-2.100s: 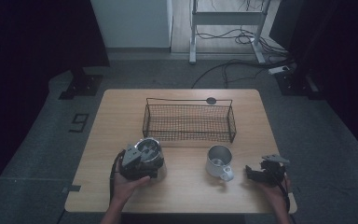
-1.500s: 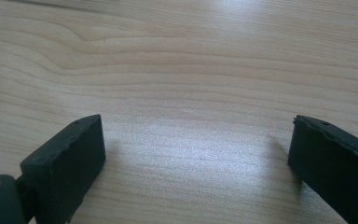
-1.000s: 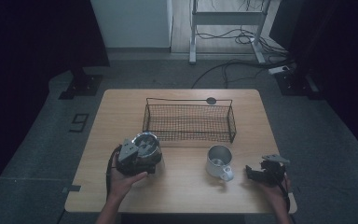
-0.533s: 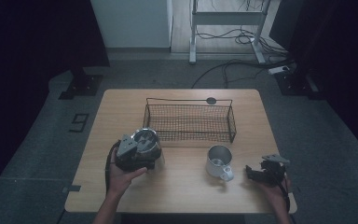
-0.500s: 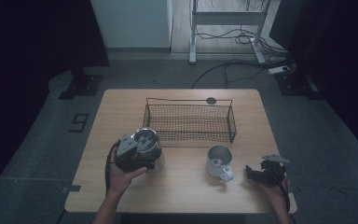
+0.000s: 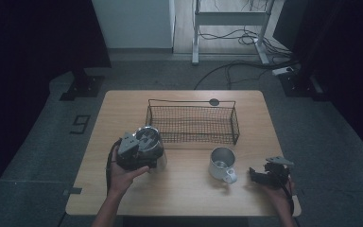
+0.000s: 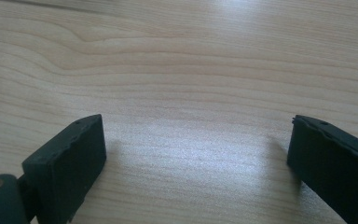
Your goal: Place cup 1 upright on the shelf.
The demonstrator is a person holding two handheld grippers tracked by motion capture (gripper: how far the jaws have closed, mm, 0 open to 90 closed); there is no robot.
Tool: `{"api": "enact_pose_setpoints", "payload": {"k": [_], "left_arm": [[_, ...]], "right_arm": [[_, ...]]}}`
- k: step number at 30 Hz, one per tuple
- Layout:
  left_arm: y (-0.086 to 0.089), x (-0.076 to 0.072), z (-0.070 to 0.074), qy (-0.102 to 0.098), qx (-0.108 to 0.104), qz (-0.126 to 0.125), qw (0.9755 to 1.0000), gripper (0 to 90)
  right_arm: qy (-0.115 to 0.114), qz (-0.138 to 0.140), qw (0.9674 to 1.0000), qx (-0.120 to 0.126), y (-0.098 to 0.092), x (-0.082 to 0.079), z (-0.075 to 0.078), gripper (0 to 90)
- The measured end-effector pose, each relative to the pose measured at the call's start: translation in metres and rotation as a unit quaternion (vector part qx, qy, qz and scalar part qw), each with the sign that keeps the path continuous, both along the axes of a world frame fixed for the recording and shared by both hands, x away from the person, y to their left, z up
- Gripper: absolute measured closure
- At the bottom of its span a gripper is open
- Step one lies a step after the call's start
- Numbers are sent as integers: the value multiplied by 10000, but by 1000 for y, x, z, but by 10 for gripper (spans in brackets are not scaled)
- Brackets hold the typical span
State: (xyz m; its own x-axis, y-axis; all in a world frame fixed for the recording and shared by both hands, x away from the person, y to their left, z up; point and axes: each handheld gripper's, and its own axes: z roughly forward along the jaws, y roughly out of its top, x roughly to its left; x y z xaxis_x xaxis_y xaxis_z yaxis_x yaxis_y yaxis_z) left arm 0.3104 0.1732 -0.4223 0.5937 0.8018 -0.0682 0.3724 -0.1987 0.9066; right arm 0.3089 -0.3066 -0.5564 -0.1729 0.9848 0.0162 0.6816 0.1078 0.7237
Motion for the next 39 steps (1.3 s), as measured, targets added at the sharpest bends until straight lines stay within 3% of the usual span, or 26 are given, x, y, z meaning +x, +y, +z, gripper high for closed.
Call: {"api": "enact_pose_setpoints", "payload": {"k": [27,31,39], "left_arm": [[1,21,14,-4,-18,117,9999,37],[0,25,16,-82,87,134,9998,37],[-2,30,22,-90,68,120,9999,38]], "right_arm": [[-13,-17,10000,3,0,0,0,49],[-8,-16,10000,-4,-1,0,0,51],[-9,-18,10000,-5,-1,0,0,51]]}}
